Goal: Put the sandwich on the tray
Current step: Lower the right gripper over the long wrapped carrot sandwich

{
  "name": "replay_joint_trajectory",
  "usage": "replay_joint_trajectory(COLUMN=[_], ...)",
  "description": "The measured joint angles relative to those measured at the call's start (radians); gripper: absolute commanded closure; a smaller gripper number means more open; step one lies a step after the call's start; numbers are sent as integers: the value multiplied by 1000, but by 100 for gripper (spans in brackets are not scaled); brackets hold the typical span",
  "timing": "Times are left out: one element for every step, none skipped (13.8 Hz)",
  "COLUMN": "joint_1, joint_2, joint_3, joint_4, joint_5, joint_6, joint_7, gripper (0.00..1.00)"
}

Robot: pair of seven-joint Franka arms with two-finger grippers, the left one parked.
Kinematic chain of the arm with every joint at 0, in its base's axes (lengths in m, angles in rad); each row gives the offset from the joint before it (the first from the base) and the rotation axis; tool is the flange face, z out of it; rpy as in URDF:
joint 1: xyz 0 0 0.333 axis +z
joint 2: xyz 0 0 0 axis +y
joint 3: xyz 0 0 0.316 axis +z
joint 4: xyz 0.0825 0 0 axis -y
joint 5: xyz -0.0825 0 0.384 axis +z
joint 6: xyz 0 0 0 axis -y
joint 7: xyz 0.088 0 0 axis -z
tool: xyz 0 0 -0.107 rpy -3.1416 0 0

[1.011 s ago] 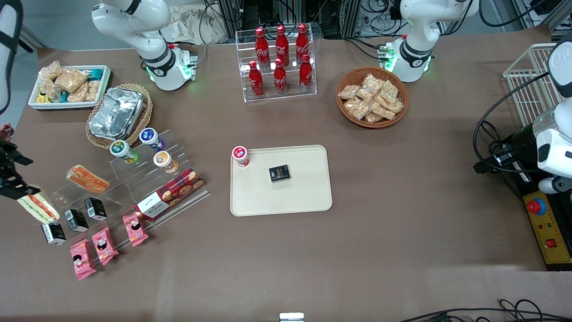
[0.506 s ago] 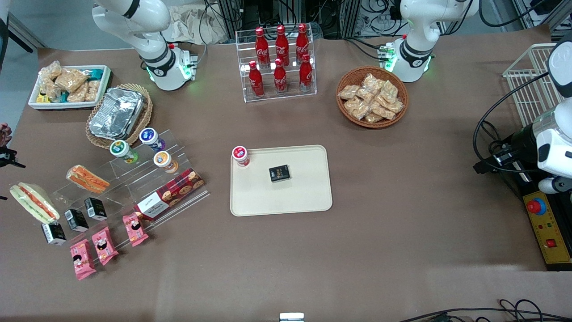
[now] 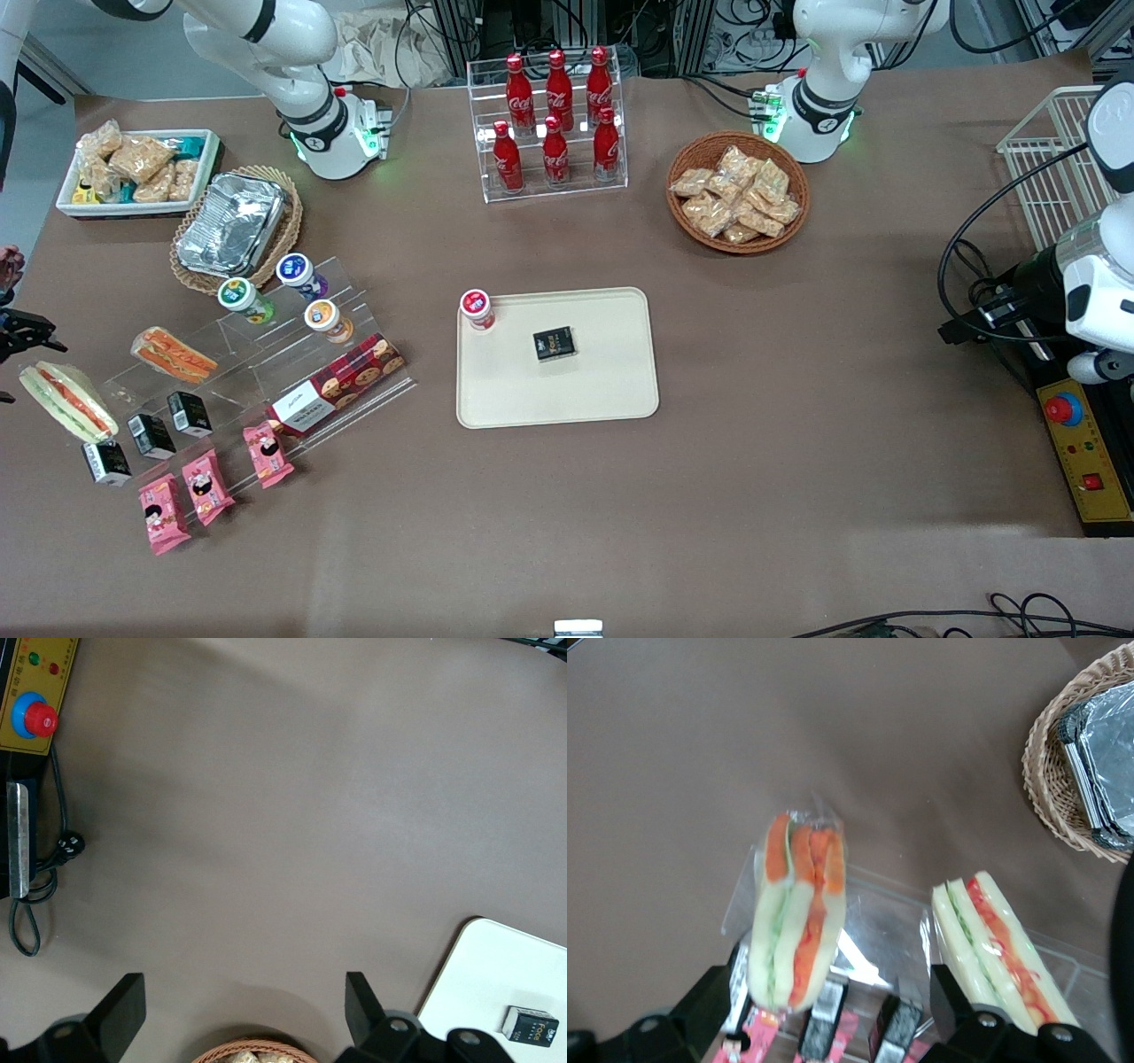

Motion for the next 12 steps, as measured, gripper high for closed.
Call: replay_joint_trajectory(joint_1=[-6, -12, -16, -20, -25, -31, -35, -37, -37, -37, -38, -38], joint_2=[10, 19, 24, 29, 36, 43, 51, 58, 65, 74, 83, 93], joint_3=[0, 0, 0, 0, 0, 0, 0, 0, 0, 0, 0, 0], joint_4=[0, 0, 0, 0, 0, 0, 0, 0, 0, -1, -2, -5], joint_5=[1, 2, 2, 2, 2, 2, 3, 4, 6, 16, 30, 42], joint_6=[6, 13, 21, 29, 38, 45, 54, 62, 69, 73, 74, 77], joint_7=[3, 7, 11, 14, 16, 17, 17, 18, 19, 20, 20, 21], gripper=[0, 0, 0, 0, 0, 0, 0, 0, 0, 1, 3, 6])
